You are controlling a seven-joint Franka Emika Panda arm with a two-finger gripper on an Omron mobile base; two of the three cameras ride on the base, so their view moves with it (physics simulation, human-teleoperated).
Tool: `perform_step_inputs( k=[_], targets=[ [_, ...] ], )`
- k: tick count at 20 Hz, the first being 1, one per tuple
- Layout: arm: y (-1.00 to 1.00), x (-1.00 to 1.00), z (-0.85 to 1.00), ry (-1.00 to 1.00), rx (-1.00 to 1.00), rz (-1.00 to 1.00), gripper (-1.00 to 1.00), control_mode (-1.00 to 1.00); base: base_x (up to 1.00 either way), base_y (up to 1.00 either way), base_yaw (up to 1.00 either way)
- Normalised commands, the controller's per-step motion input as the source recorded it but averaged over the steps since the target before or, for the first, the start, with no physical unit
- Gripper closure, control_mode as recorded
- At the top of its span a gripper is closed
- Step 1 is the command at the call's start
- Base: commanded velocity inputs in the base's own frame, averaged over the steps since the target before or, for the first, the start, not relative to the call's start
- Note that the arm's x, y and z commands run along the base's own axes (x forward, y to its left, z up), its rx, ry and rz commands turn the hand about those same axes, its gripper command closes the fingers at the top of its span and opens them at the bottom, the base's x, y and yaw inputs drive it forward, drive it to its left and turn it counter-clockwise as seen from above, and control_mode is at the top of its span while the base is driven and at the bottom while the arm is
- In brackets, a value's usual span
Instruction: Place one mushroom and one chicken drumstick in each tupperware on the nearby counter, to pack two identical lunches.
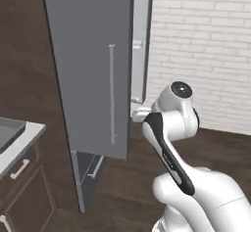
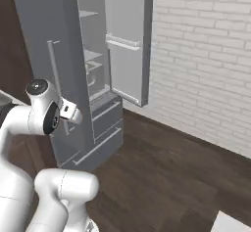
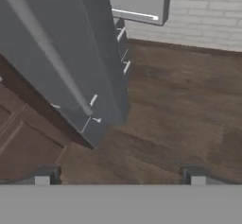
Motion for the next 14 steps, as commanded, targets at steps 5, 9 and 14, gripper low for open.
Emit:
perform_step_inputs(
  k=[5,9,14],
  targets=[
    [0.00,0.00,0.00,0.00,0.00,0.00,-1.00,1.00,-0.05,-0.48,-0.84],
    [0.00,0.00,0.00,0.00,0.00,0.00,-1.00,1.00,0.74,-0.94,-0.42],
    [0.00,0.00,0.00,0.00,0.00,0.00,-1.00,1.00,1.00,-0.35,-0.03]
  ],
)
